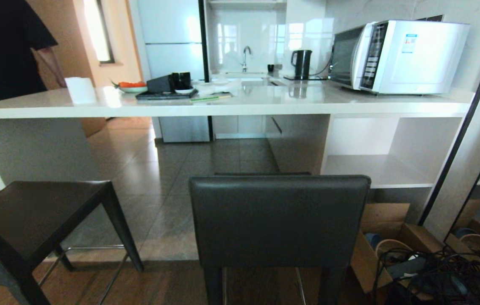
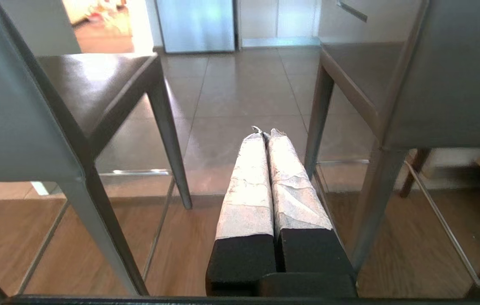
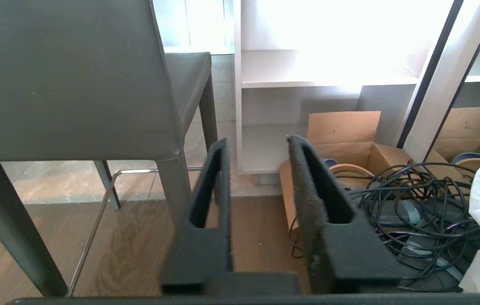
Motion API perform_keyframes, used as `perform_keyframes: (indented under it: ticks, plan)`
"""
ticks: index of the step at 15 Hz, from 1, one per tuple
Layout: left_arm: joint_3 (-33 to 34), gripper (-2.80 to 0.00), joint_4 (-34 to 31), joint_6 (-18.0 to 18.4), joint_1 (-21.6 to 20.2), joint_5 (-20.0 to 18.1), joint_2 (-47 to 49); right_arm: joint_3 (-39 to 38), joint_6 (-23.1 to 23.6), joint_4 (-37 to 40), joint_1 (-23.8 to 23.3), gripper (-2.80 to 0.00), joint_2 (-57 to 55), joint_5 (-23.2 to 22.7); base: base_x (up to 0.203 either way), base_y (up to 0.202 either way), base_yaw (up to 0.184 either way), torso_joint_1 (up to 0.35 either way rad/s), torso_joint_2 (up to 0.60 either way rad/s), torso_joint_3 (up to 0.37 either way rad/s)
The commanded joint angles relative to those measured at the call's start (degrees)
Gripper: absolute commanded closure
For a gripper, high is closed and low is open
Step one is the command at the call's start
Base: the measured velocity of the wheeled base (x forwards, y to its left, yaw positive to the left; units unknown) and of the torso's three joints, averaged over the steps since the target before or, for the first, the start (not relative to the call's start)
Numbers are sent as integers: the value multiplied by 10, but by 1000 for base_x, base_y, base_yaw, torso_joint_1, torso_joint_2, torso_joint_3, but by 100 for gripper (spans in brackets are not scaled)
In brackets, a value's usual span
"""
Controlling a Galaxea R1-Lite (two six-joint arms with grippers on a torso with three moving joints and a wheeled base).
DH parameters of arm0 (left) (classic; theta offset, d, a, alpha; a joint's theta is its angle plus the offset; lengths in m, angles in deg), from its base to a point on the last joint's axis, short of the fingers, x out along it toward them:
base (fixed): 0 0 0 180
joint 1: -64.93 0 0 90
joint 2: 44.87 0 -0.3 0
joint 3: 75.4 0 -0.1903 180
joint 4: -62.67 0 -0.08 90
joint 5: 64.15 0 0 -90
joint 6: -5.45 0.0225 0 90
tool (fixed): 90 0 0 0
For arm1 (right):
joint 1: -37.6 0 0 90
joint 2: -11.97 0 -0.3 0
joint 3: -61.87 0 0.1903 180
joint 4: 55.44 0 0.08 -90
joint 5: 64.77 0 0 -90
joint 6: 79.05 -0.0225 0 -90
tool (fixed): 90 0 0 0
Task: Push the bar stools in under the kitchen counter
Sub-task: Push the gray chair back under the dining table
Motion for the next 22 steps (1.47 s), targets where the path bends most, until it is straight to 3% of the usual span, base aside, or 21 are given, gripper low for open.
perform_keyframes:
  ticks: [1, 6, 17, 22]
  plan:
    - [3, 0, 8, -1, 1, 2, 1, -5, 0, 0, 0, 0, 0, 0, 0, 0, 0, 0, 0, 0]
    - [5, 0, 13, -18, 1, 19, 1, -5, 0, 0, 0, 0, 0, 0, 0, 0, 0, 0, 0, 0]
    - [5, 0, 16, -20, 1, 19, 1, -5, 0, 0, 0, 0, 0, 0, 0, 0, 0, 0, 0, 0]
    - [5, 0, 16, -20, 1, 19, 0, -5, 0, 0, 0, 0, 0, 0, -110, 0, -2, 1, 1, 2]
